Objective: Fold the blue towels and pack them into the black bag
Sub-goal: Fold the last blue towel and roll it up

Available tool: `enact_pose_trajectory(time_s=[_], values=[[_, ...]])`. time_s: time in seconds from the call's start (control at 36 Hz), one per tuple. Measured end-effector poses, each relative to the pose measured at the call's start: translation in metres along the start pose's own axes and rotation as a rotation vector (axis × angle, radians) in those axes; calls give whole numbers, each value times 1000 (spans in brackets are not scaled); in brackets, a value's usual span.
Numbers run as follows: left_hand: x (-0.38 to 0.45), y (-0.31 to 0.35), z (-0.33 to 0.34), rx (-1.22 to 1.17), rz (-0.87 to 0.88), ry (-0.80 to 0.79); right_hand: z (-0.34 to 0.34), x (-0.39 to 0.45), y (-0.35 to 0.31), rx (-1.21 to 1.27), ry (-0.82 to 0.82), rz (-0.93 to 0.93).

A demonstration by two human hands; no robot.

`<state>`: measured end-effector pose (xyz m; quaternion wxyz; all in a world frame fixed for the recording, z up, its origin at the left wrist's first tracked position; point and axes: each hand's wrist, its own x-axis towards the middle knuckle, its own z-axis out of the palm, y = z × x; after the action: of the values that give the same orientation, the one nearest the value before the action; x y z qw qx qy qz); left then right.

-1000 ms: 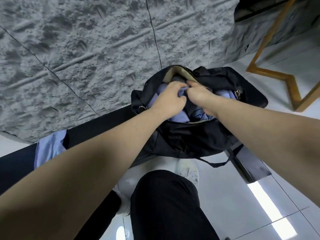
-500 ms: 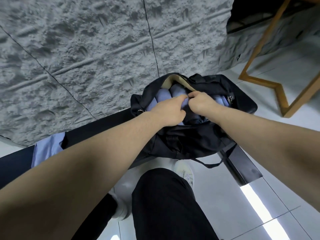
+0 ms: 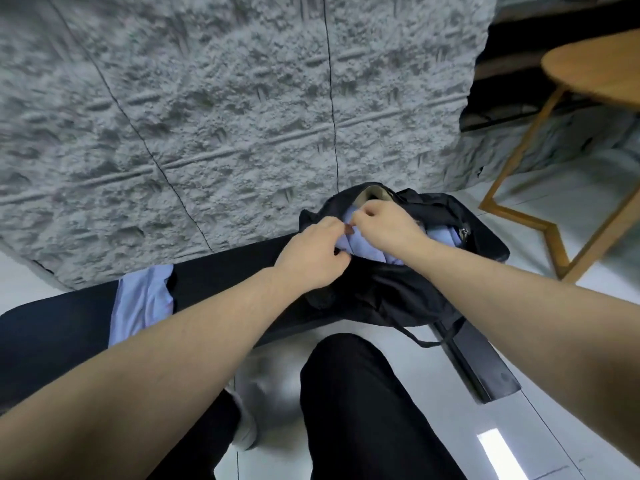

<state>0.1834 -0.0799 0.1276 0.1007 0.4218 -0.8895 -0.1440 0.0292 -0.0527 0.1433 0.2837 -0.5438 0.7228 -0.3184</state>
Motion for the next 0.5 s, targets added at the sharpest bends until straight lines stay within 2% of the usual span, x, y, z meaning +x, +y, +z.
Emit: enact_pose_trajectory(time_s=[0.22,0.5], values=[[-48,-55,-33,0,-109,37,38,-11,-64,-21,-96,-104],[-101,-132,-34,-39,-299,32,111,-13,-98,-67,-265,-152]])
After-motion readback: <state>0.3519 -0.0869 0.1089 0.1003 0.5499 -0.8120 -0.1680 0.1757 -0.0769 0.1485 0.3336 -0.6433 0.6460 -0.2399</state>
